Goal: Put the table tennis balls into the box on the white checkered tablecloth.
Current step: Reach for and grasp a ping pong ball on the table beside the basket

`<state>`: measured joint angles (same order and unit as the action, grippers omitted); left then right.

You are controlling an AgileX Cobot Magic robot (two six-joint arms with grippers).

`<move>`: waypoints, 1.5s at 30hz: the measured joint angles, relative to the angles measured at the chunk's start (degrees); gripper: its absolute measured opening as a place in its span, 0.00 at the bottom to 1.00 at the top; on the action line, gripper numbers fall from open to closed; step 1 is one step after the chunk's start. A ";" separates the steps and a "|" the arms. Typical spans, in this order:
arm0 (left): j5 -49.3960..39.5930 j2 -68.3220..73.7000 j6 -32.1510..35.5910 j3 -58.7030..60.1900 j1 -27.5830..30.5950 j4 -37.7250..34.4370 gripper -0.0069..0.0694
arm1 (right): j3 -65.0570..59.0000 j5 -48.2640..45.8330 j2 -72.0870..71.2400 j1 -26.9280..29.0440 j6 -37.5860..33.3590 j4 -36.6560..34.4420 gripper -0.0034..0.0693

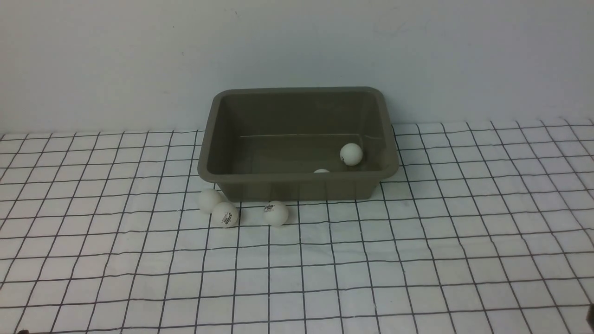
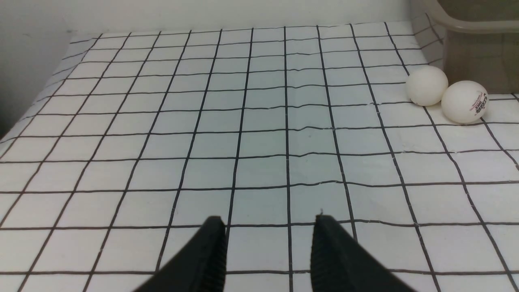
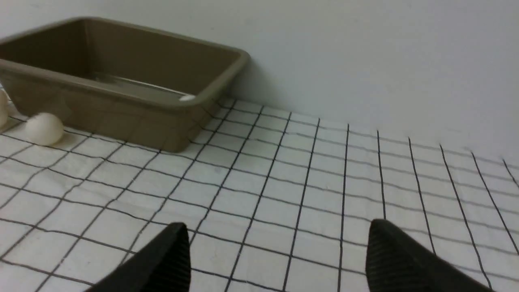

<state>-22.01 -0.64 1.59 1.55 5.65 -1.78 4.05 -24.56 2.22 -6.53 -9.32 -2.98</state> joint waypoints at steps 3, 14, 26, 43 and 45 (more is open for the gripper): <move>0.00 0.00 0.00 0.00 0.00 0.00 0.44 | -2.13 1.16 -0.02 3.97 0.91 -0.50 0.77; 0.00 0.00 0.00 0.00 0.00 0.00 0.44 | -4.54 -0.37 -2.90 7.46 2.21 -0.70 0.77; 0.00 0.00 0.00 0.00 0.00 0.00 0.44 | -5.01 0.84 -2.92 7.64 2.07 -0.60 0.77; 0.00 0.00 0.00 0.00 0.00 0.00 0.44 | -5.05 1.02 -2.92 7.70 1.66 -0.60 0.77; 0.00 0.00 0.00 0.00 0.00 0.00 0.44 | -5.05 1.02 -2.92 7.70 1.66 -0.60 0.77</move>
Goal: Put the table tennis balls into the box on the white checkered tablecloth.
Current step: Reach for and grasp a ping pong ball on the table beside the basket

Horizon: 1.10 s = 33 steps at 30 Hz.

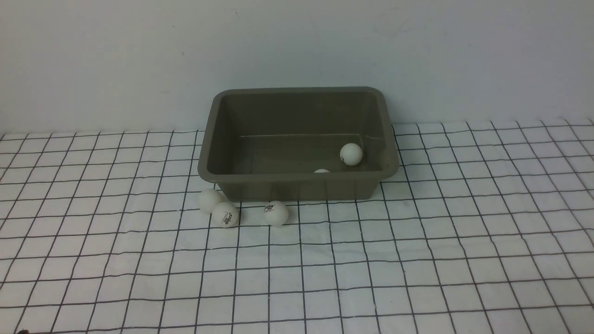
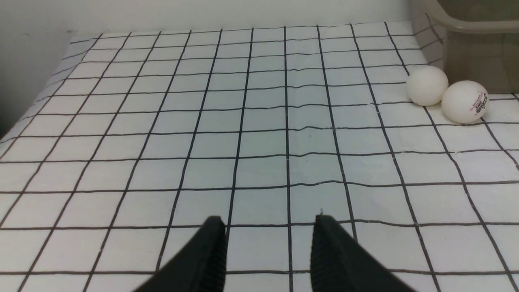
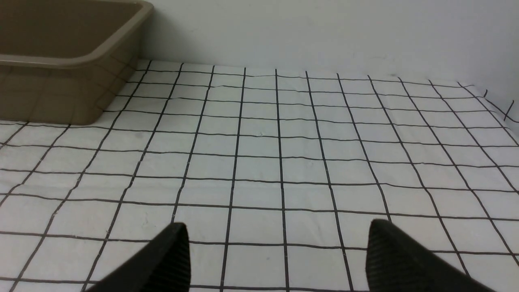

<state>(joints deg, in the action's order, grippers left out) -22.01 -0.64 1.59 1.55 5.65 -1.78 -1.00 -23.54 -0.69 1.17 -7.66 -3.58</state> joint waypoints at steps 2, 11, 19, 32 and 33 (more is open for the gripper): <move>0.00 0.00 0.00 0.00 0.00 0.00 0.44 | 0.00 0.00 0.00 0.00 0.00 0.00 0.77; 0.00 0.00 0.00 0.00 0.00 0.02 0.44 | 0.00 0.06 0.00 0.00 -0.04 0.00 0.77; 2.89 0.00 -1.59 0.07 0.00 -6.72 0.44 | 0.00 0.06 0.00 0.00 -0.04 0.00 0.77; 10.18 0.00 -5.97 0.07 0.00 -43.21 0.44 | 0.00 0.06 0.00 -2.94 -0.04 0.00 0.77; 10.24 0.00 -5.80 0.07 0.00 -43.42 0.44 | 0.00 0.06 0.00 -3.01 -0.04 0.00 0.77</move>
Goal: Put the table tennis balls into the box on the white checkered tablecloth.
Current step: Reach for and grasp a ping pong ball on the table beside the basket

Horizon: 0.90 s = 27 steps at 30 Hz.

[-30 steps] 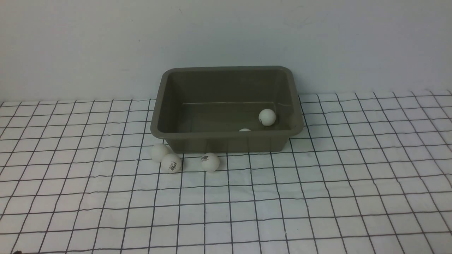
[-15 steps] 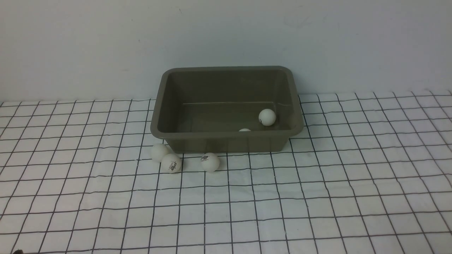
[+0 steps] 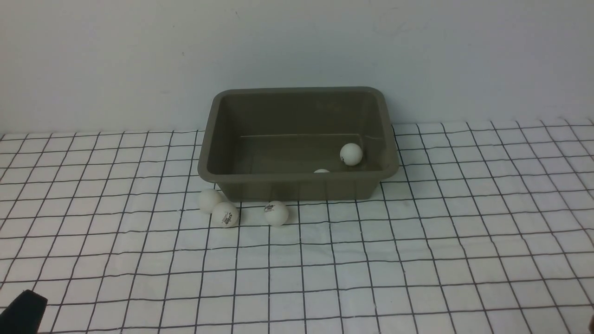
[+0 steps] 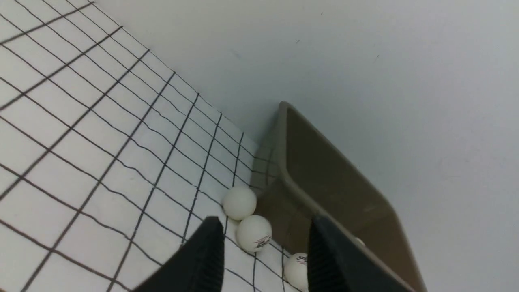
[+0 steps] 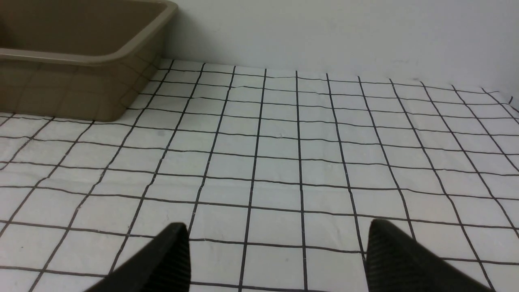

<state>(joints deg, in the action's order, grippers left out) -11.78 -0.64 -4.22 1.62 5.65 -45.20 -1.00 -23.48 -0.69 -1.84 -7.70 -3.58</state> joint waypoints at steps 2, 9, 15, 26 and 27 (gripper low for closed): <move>-0.44 0.00 2.43 0.00 0.00 -1.52 0.44 | 0.00 0.00 0.00 0.00 0.00 0.00 0.77; -7.40 0.00 13.92 -1.49 0.00 -2.73 0.44 | 0.00 0.00 0.00 0.00 0.00 0.00 0.77; -14.99 4.38 25.62 -14.42 0.00 -4.12 0.44 | 0.00 0.04 0.00 0.00 0.00 0.00 0.77; -20.62 30.77 38.88 -33.19 -2.76 11.96 0.44 | 0.00 0.04 0.00 0.00 -0.03 0.00 0.77; -19.08 32.70 40.22 -33.24 -3.61 12.03 0.44 | 0.00 0.04 0.00 0.00 -0.03 0.00 0.77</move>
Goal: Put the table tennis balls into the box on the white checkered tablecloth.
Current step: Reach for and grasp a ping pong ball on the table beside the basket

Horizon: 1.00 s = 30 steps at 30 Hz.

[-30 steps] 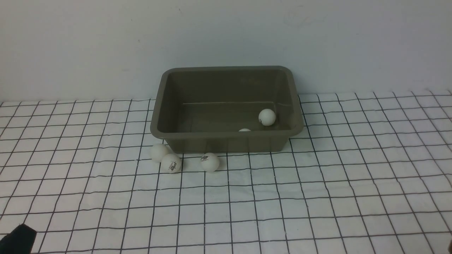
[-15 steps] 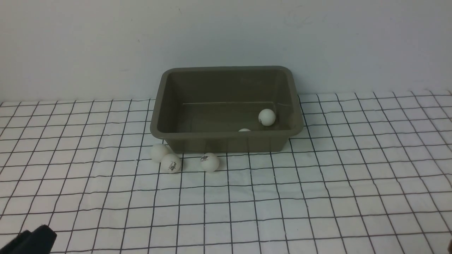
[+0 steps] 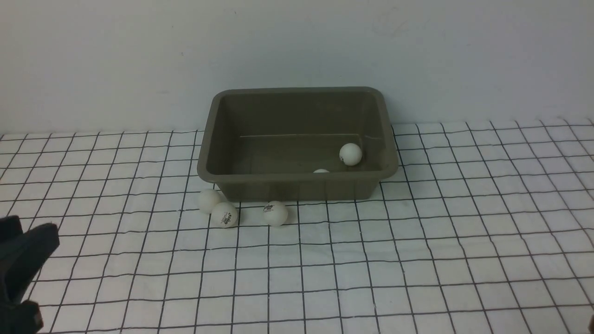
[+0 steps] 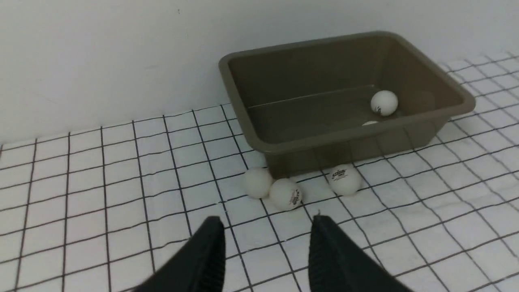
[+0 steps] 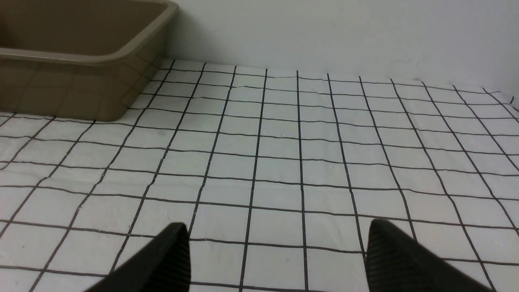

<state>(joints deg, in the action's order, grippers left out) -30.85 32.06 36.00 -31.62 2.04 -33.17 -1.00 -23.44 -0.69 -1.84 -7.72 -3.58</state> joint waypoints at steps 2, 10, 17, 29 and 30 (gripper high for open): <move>2.51 4.51 3.77 -0.07 -1.28 0.12 0.44 | 0.00 0.00 0.00 0.00 0.00 0.00 0.77; 7.49 20.35 13.91 -2.87 -2.04 -1.07 0.44 | 0.00 0.02 0.00 0.00 0.00 0.00 0.77; 19.35 29.86 18.58 -6.32 -2.04 -4.46 0.44 | 0.00 0.07 0.00 0.00 0.00 0.00 0.77; 13.64 44.96 25.01 -15.05 -2.06 -6.66 0.45 | 0.00 0.08 0.00 0.00 0.00 0.00 0.77; 13.08 46.03 25.23 -15.86 -2.04 -7.62 0.46 | 0.00 0.08 0.00 0.00 0.00 0.00 0.77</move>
<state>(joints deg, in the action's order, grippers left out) -17.77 78.09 61.24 -47.48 0.00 -40.79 -1.00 -23.36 -0.69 -1.84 -7.72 -3.58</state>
